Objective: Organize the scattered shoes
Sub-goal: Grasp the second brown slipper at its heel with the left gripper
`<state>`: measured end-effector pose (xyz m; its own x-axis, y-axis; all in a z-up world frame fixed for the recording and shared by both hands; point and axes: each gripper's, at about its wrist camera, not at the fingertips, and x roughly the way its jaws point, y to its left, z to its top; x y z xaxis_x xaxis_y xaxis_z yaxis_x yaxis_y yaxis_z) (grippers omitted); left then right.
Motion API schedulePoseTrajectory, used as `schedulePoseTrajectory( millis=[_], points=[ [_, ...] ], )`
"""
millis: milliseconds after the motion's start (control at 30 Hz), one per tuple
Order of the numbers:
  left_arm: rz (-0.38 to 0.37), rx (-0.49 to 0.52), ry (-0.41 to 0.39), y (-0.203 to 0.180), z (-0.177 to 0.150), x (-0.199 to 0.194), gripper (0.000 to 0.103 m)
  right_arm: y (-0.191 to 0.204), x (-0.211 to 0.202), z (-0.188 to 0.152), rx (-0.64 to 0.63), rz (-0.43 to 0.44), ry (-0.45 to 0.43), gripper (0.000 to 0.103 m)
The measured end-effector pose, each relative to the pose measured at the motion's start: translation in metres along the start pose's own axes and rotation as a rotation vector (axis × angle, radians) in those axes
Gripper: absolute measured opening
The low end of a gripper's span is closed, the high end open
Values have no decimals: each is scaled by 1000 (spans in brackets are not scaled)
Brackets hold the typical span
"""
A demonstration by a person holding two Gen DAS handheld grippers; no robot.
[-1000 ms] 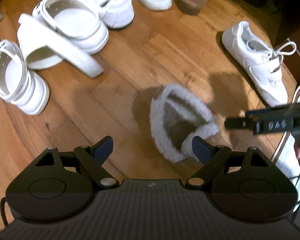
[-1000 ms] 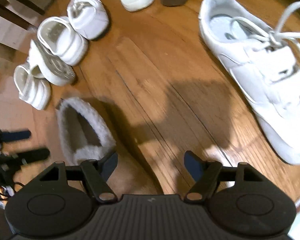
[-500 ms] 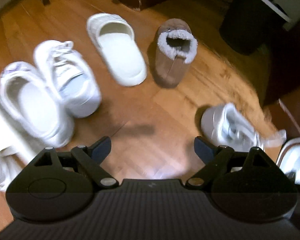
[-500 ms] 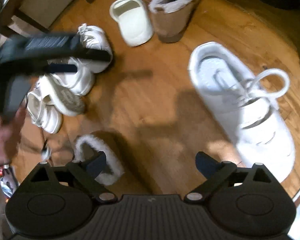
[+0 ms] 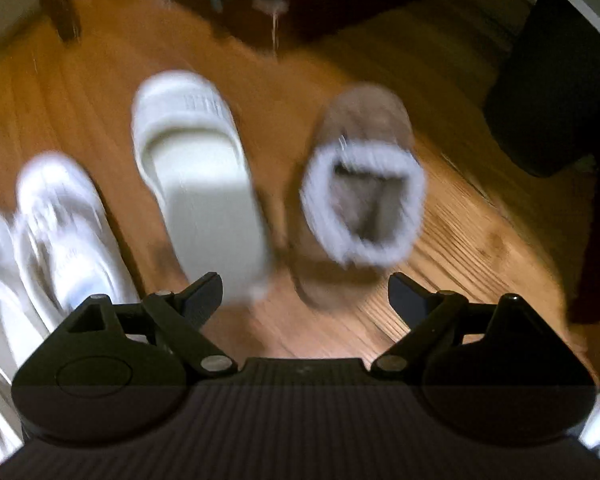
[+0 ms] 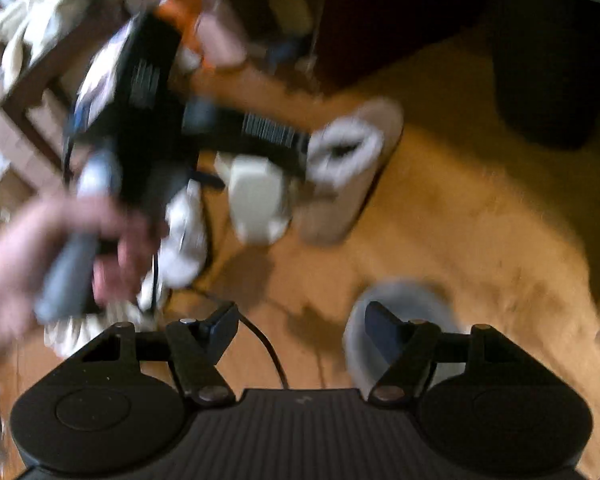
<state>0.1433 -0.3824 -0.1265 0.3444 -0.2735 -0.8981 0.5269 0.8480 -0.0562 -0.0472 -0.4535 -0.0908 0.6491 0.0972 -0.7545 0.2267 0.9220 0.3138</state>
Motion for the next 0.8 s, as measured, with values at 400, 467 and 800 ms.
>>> schedulePoseTrajectory(
  millis=[400,467,800],
  points=[
    [-12,-81,66,-13,19,53,85,-8,54,26,-133,-213,34,56],
    [-20,-107,61,-13,17,58,64,-9,54,23,-134,-210,40,61],
    [-20,-108,119,-13,20,67,46,-20,70,27,-110,-169,50,71]
  ],
)
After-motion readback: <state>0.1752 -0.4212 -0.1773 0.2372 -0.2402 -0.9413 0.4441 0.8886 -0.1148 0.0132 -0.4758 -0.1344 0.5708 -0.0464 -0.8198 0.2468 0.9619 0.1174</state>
